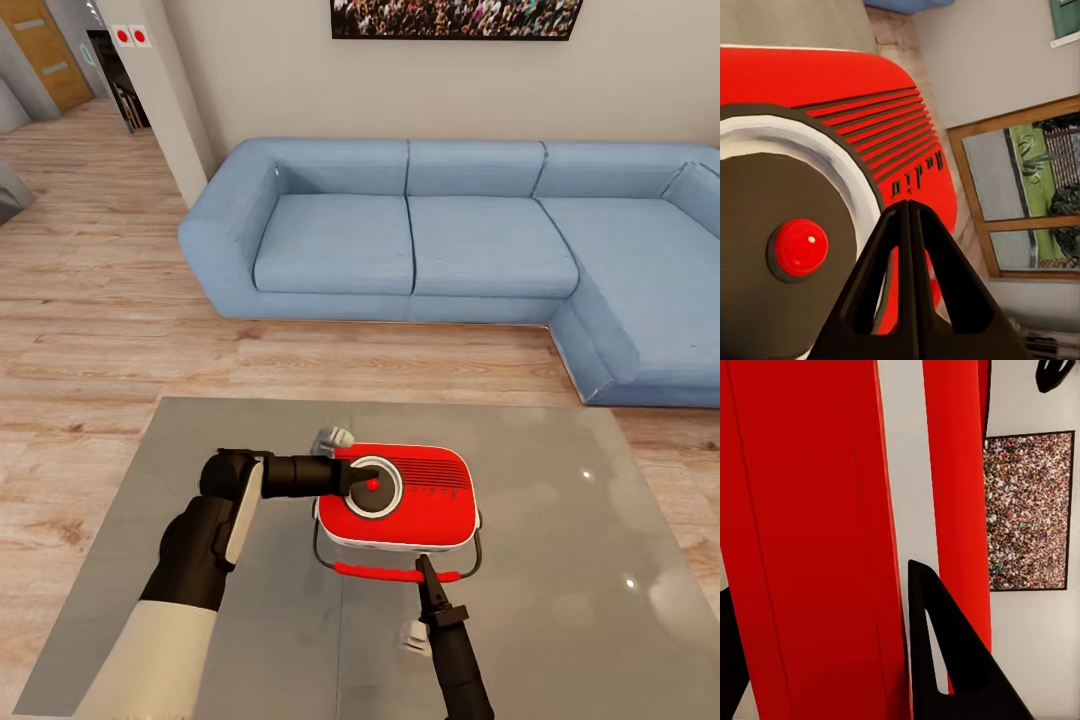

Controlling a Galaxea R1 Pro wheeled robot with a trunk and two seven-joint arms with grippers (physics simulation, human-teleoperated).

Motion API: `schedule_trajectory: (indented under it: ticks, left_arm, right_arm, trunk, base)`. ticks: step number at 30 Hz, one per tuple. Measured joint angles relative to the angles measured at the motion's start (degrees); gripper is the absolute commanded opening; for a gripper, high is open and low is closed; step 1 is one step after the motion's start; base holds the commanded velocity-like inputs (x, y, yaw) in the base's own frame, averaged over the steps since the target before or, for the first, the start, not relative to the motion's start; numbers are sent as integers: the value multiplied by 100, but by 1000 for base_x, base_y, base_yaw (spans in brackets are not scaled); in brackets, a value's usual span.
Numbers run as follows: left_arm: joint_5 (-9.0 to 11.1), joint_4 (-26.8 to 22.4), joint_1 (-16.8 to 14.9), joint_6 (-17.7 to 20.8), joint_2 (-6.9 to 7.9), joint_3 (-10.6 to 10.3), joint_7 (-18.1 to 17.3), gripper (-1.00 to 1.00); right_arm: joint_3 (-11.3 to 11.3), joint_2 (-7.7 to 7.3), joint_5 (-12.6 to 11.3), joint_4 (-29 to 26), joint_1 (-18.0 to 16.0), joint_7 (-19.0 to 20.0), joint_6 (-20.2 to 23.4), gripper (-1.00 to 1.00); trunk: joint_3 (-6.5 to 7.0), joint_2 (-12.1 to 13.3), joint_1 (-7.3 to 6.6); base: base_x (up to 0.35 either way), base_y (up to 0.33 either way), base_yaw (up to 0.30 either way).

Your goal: Turn on the radio receiver that's on the table in the living room.

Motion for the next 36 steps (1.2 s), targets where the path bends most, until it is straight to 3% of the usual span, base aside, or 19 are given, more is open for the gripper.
schedule_trajectory:
  ticks: [6, 18, 26, 36]
  left_arm:
    - [0, 334, -166, 0, -53, 8, 98, -100]
    - [4, 453, -187, 0, -73, 9, 299, -100]
    - [36, 659, -188, 1, -77, 10, 711, -100]
    - [110, 707, -189, 0, -83, 12, 764, -100]
  right_arm:
    - [1, 3, 0, 0, 0, 0, 1, -100]
    - [1, 2, 0, 0, 0, -8, 0, -100]
    - [1, 3, -10, 2, 0, -7, -1, -100]
    - [1, 3, -34, 7, 2, -2, -14, -100]
  trunk:
    - [0, 0, 0]
    - [0, 0, 0]
    - [0, 0, 0]
    - [0, 0, 0]
  base:
    - [0, 0, 0]
    - [0, 0, 0]
    - [0, 0, 0]
    - [0, 0, 0]
